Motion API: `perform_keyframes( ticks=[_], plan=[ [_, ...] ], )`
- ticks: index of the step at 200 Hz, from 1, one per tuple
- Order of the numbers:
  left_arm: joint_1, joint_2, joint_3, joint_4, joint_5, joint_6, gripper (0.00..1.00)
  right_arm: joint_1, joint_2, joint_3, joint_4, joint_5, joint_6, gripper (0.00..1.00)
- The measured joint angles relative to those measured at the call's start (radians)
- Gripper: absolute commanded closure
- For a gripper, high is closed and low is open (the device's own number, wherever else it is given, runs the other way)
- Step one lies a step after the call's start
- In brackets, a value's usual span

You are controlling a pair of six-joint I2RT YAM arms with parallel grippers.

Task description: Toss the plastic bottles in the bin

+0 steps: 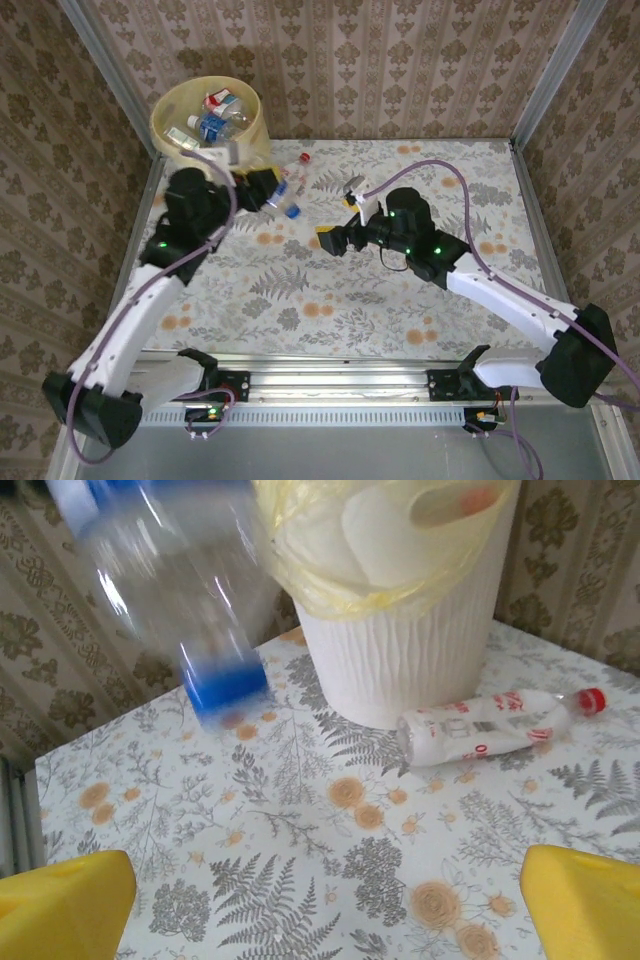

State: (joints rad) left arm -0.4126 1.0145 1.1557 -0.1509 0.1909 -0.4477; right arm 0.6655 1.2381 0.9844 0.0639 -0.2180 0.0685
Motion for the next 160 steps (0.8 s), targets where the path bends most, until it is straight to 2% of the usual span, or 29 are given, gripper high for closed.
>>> perform_keyframes(
  ticks=[18,36,87,112,150,160],
  plan=[
    [0.074,-0.050,0.141,-0.058,-0.103,0.130,0.58,0.000,-0.022,-0.001,0.000,0.026,-0.018,0.00],
    [0.111,-0.084,0.227,-0.054,-0.198,0.256,0.58,0.000,-0.035,-0.002,-0.002,0.046,-0.034,0.00],
    [0.126,-0.121,0.206,0.190,-0.362,0.597,0.58,-0.003,-0.038,-0.006,-0.019,0.085,-0.063,0.00],
    [0.187,-0.057,0.225,0.235,-0.363,0.662,0.58,-0.003,-0.031,-0.006,-0.023,0.093,-0.073,0.00],
    [0.320,0.075,0.283,0.225,-0.270,0.646,0.52,-0.007,-0.019,-0.006,-0.030,0.106,-0.089,0.00],
    [0.356,0.115,0.294,0.223,-0.235,0.624,0.47,-0.008,-0.015,-0.006,-0.030,0.107,-0.092,0.00]
  ],
)
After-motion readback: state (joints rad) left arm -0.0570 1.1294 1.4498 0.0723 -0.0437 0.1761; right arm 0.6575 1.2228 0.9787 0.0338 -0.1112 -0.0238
